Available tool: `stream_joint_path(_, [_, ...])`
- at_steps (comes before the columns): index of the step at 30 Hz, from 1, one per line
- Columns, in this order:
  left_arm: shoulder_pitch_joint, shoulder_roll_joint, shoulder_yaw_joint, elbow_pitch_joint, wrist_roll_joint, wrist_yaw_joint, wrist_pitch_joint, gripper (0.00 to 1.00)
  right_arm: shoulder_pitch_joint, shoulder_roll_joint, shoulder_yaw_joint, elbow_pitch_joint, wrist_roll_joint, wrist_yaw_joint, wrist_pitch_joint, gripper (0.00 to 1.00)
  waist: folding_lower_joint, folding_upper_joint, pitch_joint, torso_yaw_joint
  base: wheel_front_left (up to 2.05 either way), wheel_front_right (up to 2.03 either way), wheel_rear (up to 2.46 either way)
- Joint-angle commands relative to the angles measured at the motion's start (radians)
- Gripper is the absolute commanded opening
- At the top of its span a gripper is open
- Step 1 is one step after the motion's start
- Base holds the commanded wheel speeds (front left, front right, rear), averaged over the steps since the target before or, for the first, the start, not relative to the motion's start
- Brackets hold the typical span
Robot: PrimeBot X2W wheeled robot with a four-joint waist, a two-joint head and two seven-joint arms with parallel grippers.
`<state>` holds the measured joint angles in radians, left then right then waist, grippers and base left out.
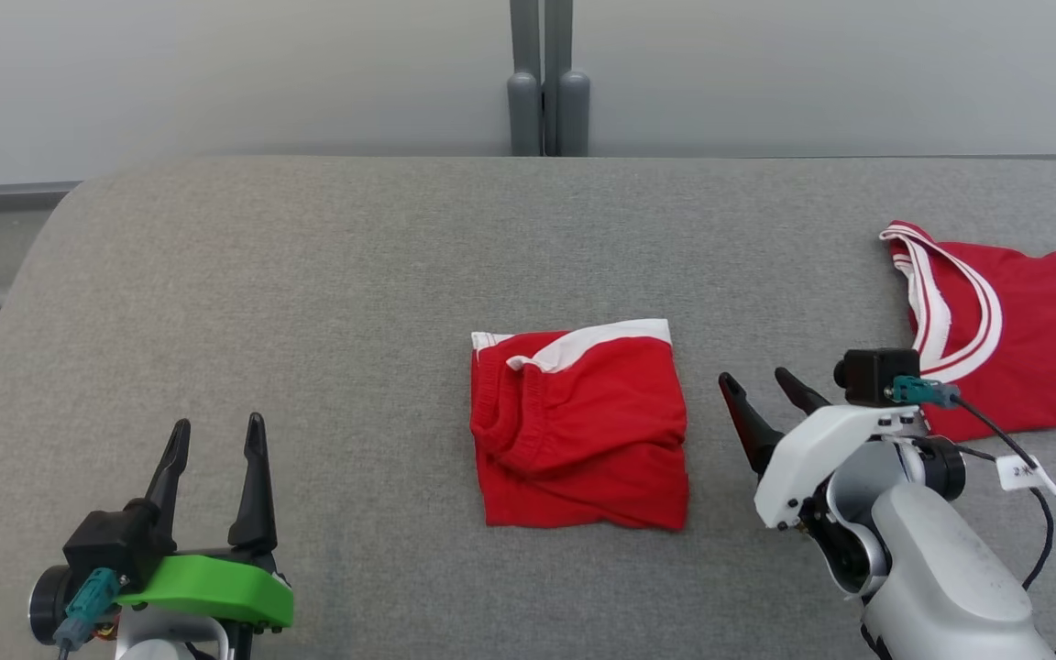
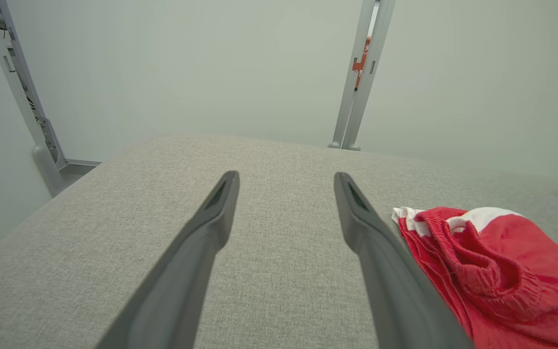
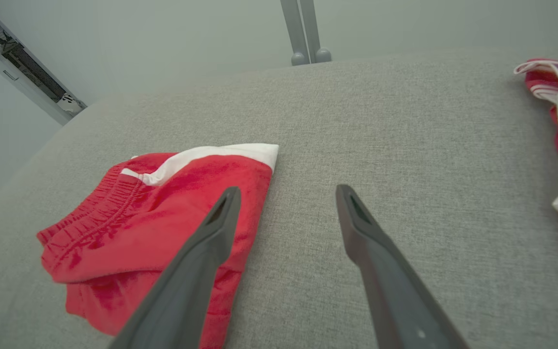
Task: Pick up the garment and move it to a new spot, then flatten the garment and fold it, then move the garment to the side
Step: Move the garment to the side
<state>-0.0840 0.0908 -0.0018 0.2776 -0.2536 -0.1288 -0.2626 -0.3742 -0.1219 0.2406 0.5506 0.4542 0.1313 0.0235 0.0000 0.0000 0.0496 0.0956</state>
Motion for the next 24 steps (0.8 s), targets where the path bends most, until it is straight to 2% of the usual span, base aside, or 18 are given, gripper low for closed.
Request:
stream_joint_path(1, [-0.018,0.005,-0.003,0.005,-0.004,-0.003,-0.002,1.0,-0.029,0.004,-0.001,0.029,0.009,-0.001,0.035,1.0,0.0,0.0,0.009,0.042,0.0,0.0,0.0])
stream_joint_path(10, [-0.038,0.004,-0.023,0.027,-0.017,-0.003,-0.002,1.0,-0.157,0.029,-0.035,0.229,0.031,-0.001,0.29,1.0,0.0,0.0,0.05,0.115,0.0,0.0,0.0])
stream_joint_path(14, [-0.048,0.007,-0.026,0.032,-0.022,-0.003,-0.002,1.0,-0.185,0.042,-0.052,0.289,0.034,-0.001,0.373,1.0,0.0,0.0,0.065,0.129,0.0,0.0,0.0])
stream_joint_path(17, [-0.055,0.009,-0.024,0.035,-0.023,-0.003,-0.002,1.0,-0.186,0.054,-0.046,0.3,0.054,-0.001,0.396,1.0,0.0,0.0,0.071,0.131,0.0,0.0,0.0])
stream_joint_path(18, [-0.056,0.009,-0.022,0.035,-0.023,-0.003,-0.002,1.0,-0.184,0.058,-0.042,0.296,0.06,-0.001,0.389,0.72,0.0,0.0,0.072,0.129,0.0,0.0,0.0])
stream_joint_path(21, [-0.056,0.008,-0.023,0.031,-0.02,-0.003,-0.002,1.0,-0.177,0.062,-0.027,0.282,0.071,-0.001,0.361,0.0,0.0,0.0,0.071,0.119,0.0,0.0,0.0])
stream_joint_path(24, [-0.056,0.012,-0.027,0.025,-0.018,-0.003,-0.002,1.0,-0.178,0.058,-0.012,0.253,0.087,-0.001,0.312,0.0,0.0,0.0,0.065,0.096,0.0,0.0,0.0])
